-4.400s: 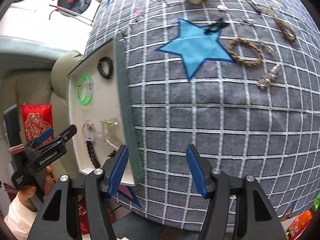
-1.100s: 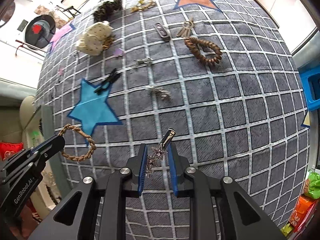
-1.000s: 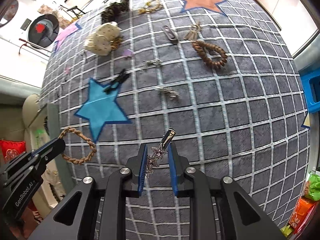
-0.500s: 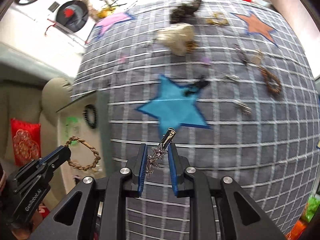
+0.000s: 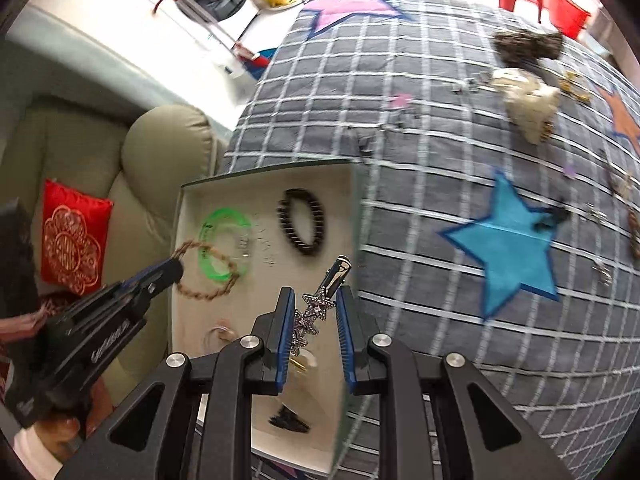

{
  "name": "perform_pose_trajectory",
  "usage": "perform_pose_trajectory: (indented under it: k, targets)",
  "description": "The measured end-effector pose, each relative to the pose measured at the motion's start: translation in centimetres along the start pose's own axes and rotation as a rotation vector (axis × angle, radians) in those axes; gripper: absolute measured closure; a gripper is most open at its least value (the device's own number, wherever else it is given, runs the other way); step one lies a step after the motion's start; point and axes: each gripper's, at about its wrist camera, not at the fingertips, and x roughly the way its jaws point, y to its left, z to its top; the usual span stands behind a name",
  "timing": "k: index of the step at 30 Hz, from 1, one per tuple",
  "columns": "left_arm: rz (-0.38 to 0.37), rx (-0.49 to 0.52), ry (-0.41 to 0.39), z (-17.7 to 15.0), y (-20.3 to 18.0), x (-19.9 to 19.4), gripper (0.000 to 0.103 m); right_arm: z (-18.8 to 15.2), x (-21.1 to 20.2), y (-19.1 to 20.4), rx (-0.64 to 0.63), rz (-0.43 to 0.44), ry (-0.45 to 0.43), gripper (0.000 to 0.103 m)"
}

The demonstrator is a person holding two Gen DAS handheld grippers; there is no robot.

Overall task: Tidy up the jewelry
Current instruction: 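Carry braided bracelet and silver star clip into the white tray, open both tools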

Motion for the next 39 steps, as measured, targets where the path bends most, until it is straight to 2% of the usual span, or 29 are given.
perform_pose_trajectory:
  k: [7, 13, 24, 28, 30, 32, 39]
  targets:
    - [0.023, -0.004, 0.032, 1.1, 1.1, 3.5, 0.096, 0.2, 3.7, 1.7, -0.023, -0.014, 0.059, 0.08]
    - [0.065, 0.017, 0.042, 0.8, 1.1, 4.6, 0.096, 0.3, 5.8, 1.8, -0.028, -0.038, 0.097, 0.08]
    - [0.091, 0.033, 0.064, 0.5, 1.0, 5.0, 0.095, 0.0, 8.3, 1.7, -0.025, -0.044, 0.148, 0.079]
    - [0.098, 0.037, 0.068, 0.6, 0.9, 5.1, 0.095, -0.1, 8.3, 1.7, -0.019, -0.035, 0.162, 0.077]
    - [0.11, 0.044, 0.063, 0.6, 0.7, 5.1, 0.095, 0.1, 8.3, 1.7, -0.02, -0.028, 0.158, 0.068]
    - [0.118, 0.047, 0.057, 0.6, 0.5, 5.0, 0.095, 0.1, 7.5, 1.5, -0.024, -0.016, 0.143, 0.064]
    - [0.119, 0.051, 0.049, 0.3, 0.4, 4.6, 0.095, 0.1, 3.8, 0.9, -0.009, 0.022, 0.079, 0.064]
